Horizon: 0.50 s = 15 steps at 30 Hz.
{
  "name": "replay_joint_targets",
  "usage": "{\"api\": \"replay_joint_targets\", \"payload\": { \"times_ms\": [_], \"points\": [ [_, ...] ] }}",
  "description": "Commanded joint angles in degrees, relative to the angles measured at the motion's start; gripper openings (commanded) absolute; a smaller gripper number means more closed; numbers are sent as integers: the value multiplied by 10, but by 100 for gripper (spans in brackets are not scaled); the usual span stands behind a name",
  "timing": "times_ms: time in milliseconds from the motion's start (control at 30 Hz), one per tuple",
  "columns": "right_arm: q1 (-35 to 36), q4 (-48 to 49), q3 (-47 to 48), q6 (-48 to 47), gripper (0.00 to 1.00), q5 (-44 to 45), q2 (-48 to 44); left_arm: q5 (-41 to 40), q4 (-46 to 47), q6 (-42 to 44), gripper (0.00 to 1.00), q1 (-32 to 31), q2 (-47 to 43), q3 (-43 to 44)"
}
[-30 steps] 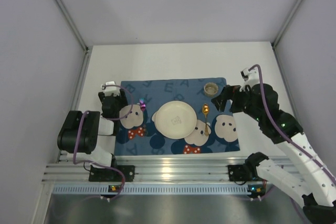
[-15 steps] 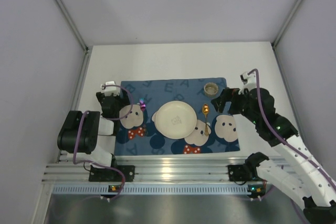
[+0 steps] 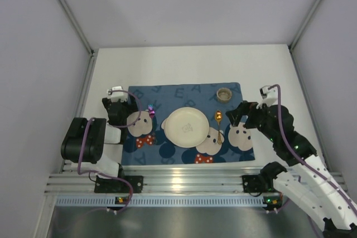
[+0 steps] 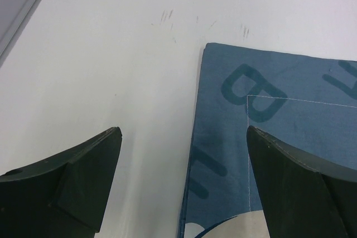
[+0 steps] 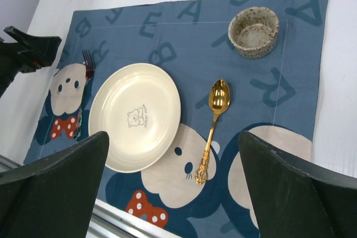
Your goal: Set the dinner table for one person
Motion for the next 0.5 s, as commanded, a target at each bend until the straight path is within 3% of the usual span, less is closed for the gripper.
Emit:
{"api": "replay_joint_targets", "payload": {
  "times_ms": [0, 367, 467],
  "points": [
    [8, 48, 2, 3, 100, 5, 16, 9, 50, -2, 99, 2, -3, -2],
    [8, 41, -9, -5, 98, -9, -28, 9, 50, -2, 99, 2, -3, -2],
    [8, 28, 4, -11, 100, 44, -29, 9, 50, -2, 99, 2, -1, -2]
  ]
}}
